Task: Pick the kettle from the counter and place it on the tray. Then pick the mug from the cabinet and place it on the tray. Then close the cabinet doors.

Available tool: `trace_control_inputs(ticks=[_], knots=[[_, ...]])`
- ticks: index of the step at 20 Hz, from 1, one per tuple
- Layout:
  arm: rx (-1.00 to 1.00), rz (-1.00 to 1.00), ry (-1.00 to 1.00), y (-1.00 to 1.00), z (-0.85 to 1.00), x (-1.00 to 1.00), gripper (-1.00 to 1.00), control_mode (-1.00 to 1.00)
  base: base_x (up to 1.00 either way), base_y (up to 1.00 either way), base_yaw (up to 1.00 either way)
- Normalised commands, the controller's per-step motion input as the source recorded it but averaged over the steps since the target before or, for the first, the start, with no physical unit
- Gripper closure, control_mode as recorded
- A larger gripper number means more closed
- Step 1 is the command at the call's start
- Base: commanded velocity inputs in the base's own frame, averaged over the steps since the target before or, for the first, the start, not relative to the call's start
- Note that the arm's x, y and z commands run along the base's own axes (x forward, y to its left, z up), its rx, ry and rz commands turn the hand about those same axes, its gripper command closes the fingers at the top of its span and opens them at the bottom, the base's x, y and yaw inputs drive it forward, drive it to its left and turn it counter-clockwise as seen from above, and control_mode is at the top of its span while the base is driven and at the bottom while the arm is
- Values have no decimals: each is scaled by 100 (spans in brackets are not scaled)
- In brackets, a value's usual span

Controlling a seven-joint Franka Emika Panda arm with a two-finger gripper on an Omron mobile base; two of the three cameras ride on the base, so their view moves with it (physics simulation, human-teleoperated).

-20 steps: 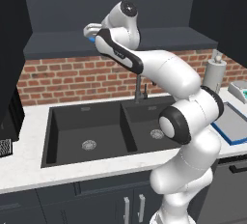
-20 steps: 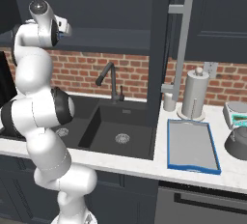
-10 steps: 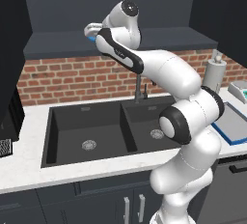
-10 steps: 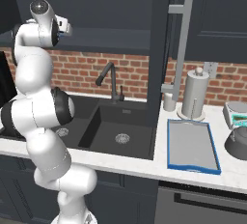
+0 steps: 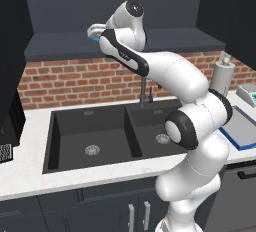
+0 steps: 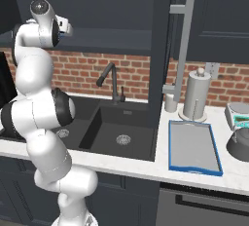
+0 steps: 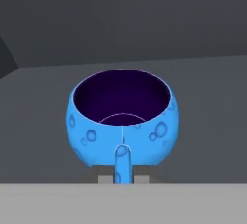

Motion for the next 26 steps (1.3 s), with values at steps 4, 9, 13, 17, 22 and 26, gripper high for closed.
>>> trace_control_inputs(ticks=[4, 9, 13, 17, 22, 26], knots=[[0, 0, 0, 0, 0, -2, 100, -100, 0, 0, 0], [0, 0, 0, 0, 0, 0, 100, -100, 0, 0, 0], [0, 0, 0, 0, 0, -10, 100, -100, 0, 0, 0], [0, 0, 0, 0, 1, -37, 100, -100, 0, 0, 0], [0, 4, 0, 0, 8, -72, 100, -100, 0, 0, 0], [0, 10, 0, 2, 18, -89, 100, -100, 0, 0, 0]])
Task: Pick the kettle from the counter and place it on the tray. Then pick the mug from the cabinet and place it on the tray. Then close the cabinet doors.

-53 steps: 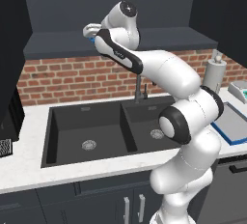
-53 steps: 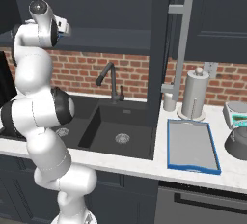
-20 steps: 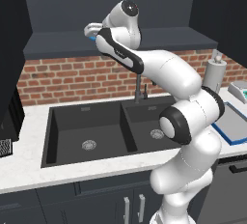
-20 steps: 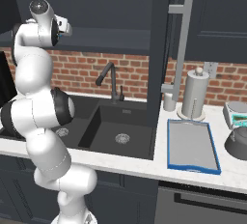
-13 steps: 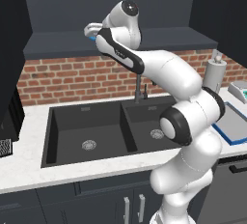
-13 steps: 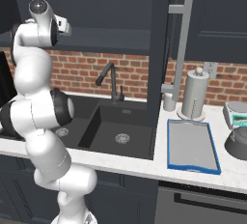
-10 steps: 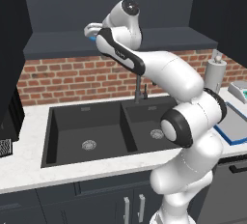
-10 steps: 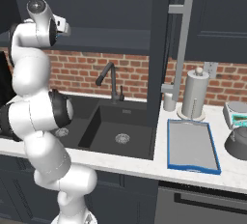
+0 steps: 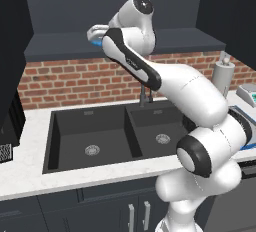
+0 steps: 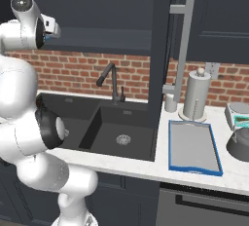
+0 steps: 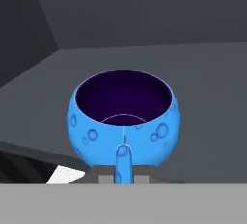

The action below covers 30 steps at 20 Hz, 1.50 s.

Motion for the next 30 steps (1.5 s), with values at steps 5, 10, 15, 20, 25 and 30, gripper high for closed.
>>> trace_control_inputs(ticks=[5, 10, 15, 20, 25, 30], knots=[[0, 15, 0, -1, 24, -99, 100, -100, 0, 0, 0], [0, 15, -2, -7, 11, -100, 100, -100, 0, 0, 0], [0, 16, -6, -31, 0, -100, 100, -100, 0, 0, 0], [0, 18, -6, -51, 0, -100, 100, -100, 0, 0, 0], [0, 14, -5, -47, -6, -100, 100, -100, 0, 0, 0], [0, 7, -1, -23, -26, -97, 100, -100, 0, 0, 0]])
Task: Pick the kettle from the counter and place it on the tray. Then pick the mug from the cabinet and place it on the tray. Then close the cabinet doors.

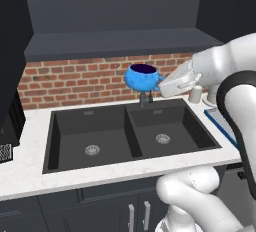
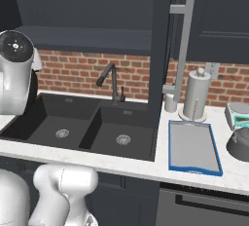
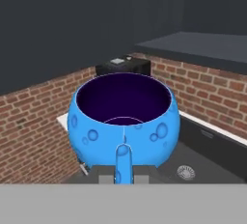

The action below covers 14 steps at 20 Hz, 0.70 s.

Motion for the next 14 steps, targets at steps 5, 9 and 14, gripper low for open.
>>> trace_control_inputs(ticks=[5, 9, 14], knots=[[-7, 2, 0, 0, -46, -61, 100, -100, 0, 0, 0], [-3, 4, 0, 0, -40, -39, 100, -100, 0, 0, 0], [0, 10, 0, 0, -24, -6, 100, -100, 0, 0, 0]])
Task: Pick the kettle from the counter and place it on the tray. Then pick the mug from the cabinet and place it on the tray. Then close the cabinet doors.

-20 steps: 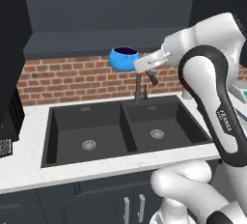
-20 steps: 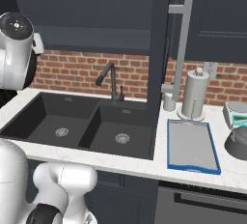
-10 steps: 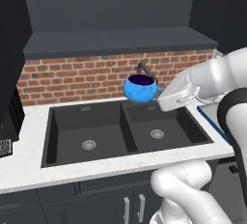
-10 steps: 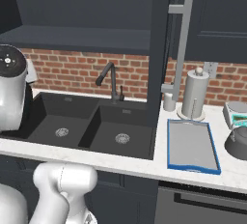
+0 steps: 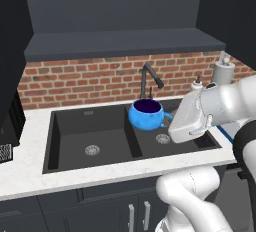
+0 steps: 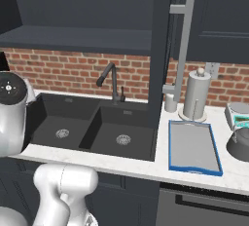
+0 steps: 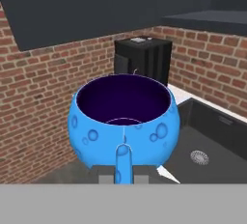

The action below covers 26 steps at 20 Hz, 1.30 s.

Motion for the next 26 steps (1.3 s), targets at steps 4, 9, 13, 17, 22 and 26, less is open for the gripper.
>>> trace_control_inputs(ticks=[4, 9, 13, 17, 22, 26], knots=[[0, 12, 0, 0, -20, -12, 100, -100, 0, 0, 0], [0, 6, 0, 0, -16, -16, 100, -100, 0, 0, 0], [-1, 1, 0, 0, -12, -26, 100, -100, 0, 0, 0], [0, 0, 0, 0, -4, -11, 100, 100, -47, 0, 0], [0, 0, 0, 0, 0, 0, 100, 100, -98, -12, 0], [0, 0, 0, 0, 0, 0, 100, 100, -100, -34, 0]])
